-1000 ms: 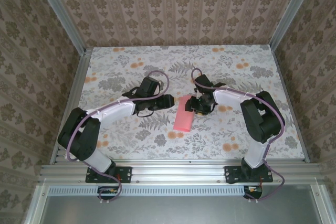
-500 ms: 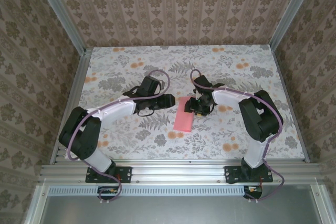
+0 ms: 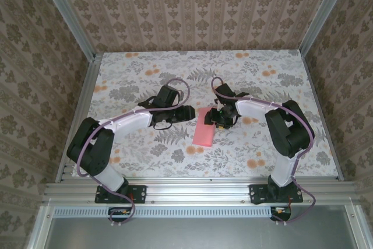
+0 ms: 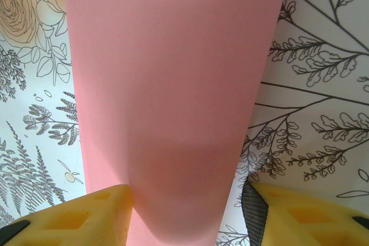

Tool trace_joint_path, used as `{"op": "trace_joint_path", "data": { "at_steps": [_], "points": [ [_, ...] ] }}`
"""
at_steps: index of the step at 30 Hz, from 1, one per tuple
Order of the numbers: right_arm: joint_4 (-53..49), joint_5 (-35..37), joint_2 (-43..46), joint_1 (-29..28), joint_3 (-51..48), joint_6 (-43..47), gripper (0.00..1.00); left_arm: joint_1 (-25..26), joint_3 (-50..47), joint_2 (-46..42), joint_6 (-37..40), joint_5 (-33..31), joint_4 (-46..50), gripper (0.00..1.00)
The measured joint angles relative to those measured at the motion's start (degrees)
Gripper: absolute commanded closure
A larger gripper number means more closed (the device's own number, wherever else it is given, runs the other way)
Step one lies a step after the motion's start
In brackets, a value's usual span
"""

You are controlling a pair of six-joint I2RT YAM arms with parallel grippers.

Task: Fold a paper plane with a square sheet of paper (pick it up from the middle)
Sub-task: Fold the square sheet of paper in half at the center of the table, then hold the square sheet of paper at the center of the table.

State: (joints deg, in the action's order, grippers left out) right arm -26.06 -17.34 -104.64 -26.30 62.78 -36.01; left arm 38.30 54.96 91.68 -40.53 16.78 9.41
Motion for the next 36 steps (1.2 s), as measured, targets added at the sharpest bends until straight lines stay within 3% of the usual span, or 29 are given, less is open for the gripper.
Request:
{"op": "trace_joint_path", "data": {
  "at_steps": [19,36],
  "points": [
    [-0.31,0.52,0.0,-0.68,0.96,-0.44,0.42,-0.44,-1.95,-1.92,-2.21,-4.85,0.61,0.46],
    [-1.6,2.62,-1.29,-1.25,2.1,-0.39,0.43,-1.51,-2.86,-3.19,-2.84,-4.55,0.37,0.5]
  ]
}}
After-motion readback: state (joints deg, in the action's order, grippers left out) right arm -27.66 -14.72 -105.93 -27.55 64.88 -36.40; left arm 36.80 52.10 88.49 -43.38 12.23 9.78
